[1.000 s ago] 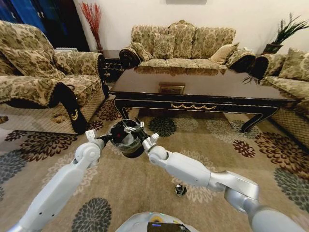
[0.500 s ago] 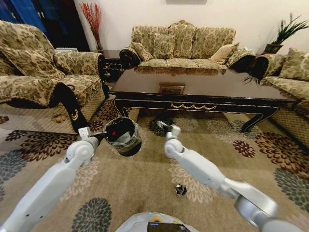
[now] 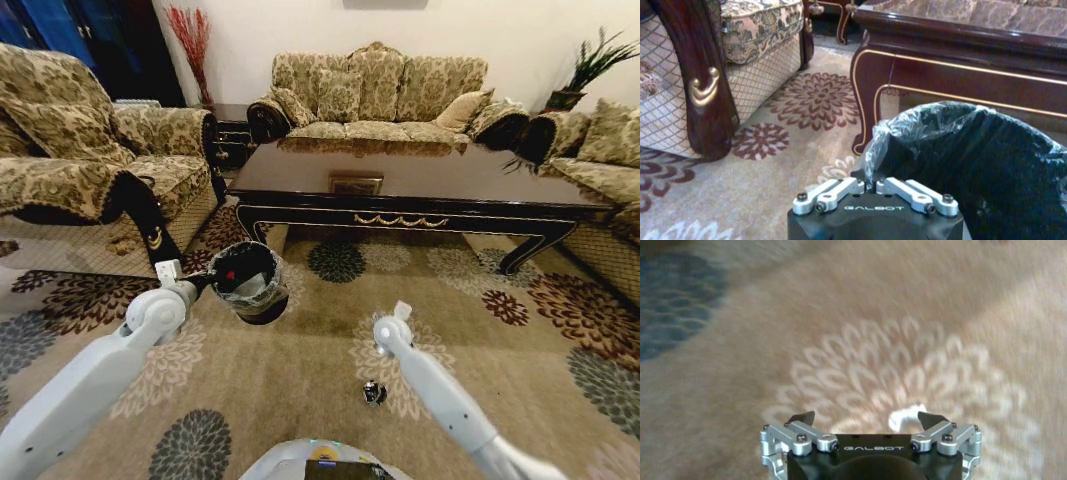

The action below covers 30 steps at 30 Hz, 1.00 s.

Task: Move to the front of the table and pick up the trash from the floor, then place it into the trash bin.

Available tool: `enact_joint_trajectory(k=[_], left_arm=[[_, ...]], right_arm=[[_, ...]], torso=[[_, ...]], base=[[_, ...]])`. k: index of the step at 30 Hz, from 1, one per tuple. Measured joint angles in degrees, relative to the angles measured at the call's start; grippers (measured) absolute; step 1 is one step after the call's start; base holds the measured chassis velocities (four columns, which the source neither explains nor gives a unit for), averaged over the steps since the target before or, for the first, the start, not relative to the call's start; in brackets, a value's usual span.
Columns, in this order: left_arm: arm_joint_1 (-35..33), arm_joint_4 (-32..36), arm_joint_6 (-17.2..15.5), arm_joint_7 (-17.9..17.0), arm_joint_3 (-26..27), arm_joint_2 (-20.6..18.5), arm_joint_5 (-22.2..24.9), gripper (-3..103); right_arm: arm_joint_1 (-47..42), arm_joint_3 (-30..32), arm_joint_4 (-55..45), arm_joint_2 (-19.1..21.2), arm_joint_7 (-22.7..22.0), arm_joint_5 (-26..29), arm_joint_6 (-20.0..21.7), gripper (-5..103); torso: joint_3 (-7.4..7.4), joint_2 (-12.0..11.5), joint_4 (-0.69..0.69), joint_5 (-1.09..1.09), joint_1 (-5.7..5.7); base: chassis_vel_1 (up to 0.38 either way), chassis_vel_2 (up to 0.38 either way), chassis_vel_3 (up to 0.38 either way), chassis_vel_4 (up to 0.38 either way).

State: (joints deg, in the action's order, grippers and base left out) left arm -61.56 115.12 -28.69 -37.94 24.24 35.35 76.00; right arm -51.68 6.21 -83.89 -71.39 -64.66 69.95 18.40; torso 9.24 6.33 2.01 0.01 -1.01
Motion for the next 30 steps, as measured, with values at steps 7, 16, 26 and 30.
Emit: enact_joint_trajectory(k=[7,16,26,30], left_arm=[[-0.50,0.15,-0.03,-1.29,-0.44,-1.56,0.63,3],[-0.76,0.88,-0.14,-2.84,-0.47,-2.68,2.17,3],[-0.88,0.89,-0.15,-2.89,-0.90,-2.31,2.02,3],[-0.60,0.80,-0.16,-2.87,-1.28,-1.79,1.80,3]], right_arm=[[0.62,12.51,11.87,-7.60,5.73,-6.00,-6.00,100],[5.58,22.47,25.16,-11.83,10.49,-9.96,-11.41,100],[4.66,23.69,26.11,-13.52,12.39,-10.68,-12.92,100],[3.91,23.62,24.92,-14.14,12.38,-10.89,-13.01,99]], torso=[[0.00,0.00,0.01,-0.02,0.00],[0.00,0.00,0.01,-0.02,0.00],[0.00,0.00,0.00,-0.01,0.00],[0.00,0.00,0.00,-0.02,0.00]], base=[[0.000,0.000,0.000,0.000],[0.000,0.000,0.000,0.000],[0.000,0.000,0.000,0.000],[0.000,0.000,0.000,0.000]])
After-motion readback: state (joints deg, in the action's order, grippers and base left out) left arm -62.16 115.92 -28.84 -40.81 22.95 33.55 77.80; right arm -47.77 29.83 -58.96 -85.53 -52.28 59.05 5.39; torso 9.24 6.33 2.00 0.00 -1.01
